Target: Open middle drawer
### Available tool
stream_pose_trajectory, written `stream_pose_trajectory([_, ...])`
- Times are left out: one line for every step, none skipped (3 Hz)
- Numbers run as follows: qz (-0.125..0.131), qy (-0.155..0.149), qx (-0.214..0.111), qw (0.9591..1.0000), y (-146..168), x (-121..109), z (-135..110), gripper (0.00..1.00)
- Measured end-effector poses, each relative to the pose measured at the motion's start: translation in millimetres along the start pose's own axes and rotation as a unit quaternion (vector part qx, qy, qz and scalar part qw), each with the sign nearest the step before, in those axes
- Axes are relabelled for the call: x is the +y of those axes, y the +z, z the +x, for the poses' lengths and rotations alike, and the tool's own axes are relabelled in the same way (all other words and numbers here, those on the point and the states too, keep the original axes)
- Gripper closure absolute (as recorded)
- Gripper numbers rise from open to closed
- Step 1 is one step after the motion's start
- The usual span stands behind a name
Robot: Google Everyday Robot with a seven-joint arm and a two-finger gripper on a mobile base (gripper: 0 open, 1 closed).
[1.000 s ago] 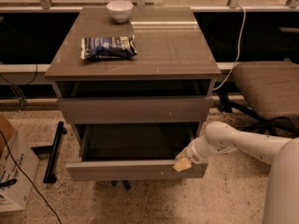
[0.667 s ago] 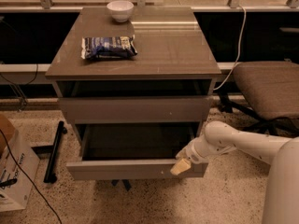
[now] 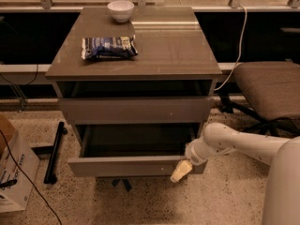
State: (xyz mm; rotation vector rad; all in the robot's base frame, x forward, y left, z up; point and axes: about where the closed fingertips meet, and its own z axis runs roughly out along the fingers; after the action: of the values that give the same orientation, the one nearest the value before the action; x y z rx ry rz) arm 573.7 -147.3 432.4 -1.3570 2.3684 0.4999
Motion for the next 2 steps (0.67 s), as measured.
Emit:
stream_pose_trajectory([-0.014, -0.006, 0.005, 0.9999, 8.7, 5.3, 1.0, 0.00])
stream_pose_trajectory([-0.046, -0.012, 0.020, 0.9987, 16.9, 18.0, 11.1, 0.15])
